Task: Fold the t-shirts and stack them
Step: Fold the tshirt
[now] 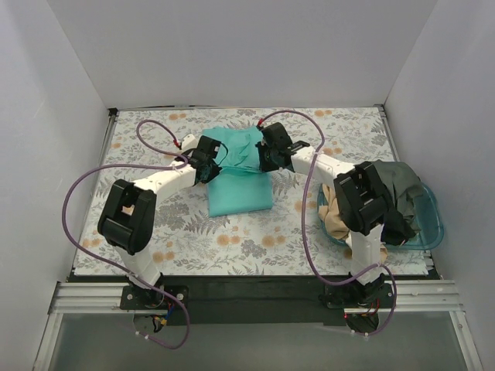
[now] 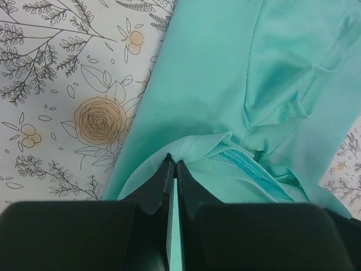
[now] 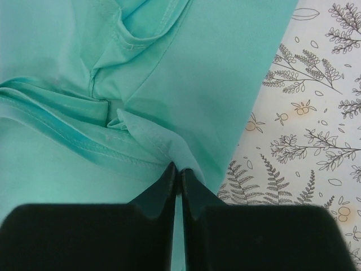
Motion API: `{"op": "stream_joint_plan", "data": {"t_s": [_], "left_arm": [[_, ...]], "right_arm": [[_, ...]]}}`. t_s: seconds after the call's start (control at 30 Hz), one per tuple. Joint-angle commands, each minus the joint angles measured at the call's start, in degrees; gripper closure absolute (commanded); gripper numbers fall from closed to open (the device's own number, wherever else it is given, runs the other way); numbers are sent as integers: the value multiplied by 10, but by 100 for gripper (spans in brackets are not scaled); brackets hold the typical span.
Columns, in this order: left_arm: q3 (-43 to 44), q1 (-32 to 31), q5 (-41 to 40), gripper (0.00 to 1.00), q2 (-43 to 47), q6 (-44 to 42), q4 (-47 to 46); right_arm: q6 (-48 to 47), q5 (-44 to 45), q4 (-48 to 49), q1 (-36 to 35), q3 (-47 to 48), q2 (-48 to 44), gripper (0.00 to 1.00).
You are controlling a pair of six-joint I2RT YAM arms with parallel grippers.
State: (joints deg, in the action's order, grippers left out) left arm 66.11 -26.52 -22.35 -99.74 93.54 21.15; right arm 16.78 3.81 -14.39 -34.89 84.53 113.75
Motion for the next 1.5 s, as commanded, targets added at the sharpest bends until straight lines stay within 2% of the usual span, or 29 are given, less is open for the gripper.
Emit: {"op": "stream_joint_plan", "data": {"t_s": [0.0,0.03,0.07,0.1,0.13,0.17,0.2,0.23,0.37,0.63,0.77,0.83,0.97,1.0,1.03,1.2,1.33,1.47], "left_arm": [[34,9,13,100,-15,-19,-6],[38,12,13,93,-19,-19,-1],[43,15,15,82,-21,-17,1],[45,16,17,69,-22,-16,3],[46,18,19,36,-20,-17,6],[48,19,20,23,-17,-19,7],[48,19,22,15,-12,-20,9],[46,19,25,11,2,-20,10],[18,19,49,9,50,-16,10],[-90,12,100,6,144,-16,4],[-133,13,95,5,180,-8,6],[-137,14,81,5,181,-15,1],[-121,34,54,7,142,-32,-16],[-114,53,80,10,130,-42,-29],[-106,63,94,13,101,-46,-31],[-59,81,127,21,26,-75,-64],[-34,88,134,31,-20,-86,-71],[-19,91,148,39,-53,-94,-79]], "right_arm": [[-8,-13,16,8,34,12,85],[-5,-14,15,10,38,20,79],[-3,-14,14,12,46,23,60],[-1,-17,12,14,49,25,52],[0,-26,11,18,52,25,39],[0,-27,8,20,55,24,6],[2,-27,5,20,54,20,2],[3,-23,3,20,49,7,2],[14,-33,4,20,3,-46,2],[62,-69,54,-2,-195,-196,2],[67,-78,77,-5,-227,-220,4],[47,-72,80,-4,-214,-210,6],[4,-65,80,-4,-129,-158,14],[-4,-63,80,-4,-112,-143,17],[-21,-63,80,-2,-97,-114,25],[-53,-60,78,10,3,-14,33],[-79,-79,74,18,74,52,44],[-82,-70,50,25,116,93,46]]}}
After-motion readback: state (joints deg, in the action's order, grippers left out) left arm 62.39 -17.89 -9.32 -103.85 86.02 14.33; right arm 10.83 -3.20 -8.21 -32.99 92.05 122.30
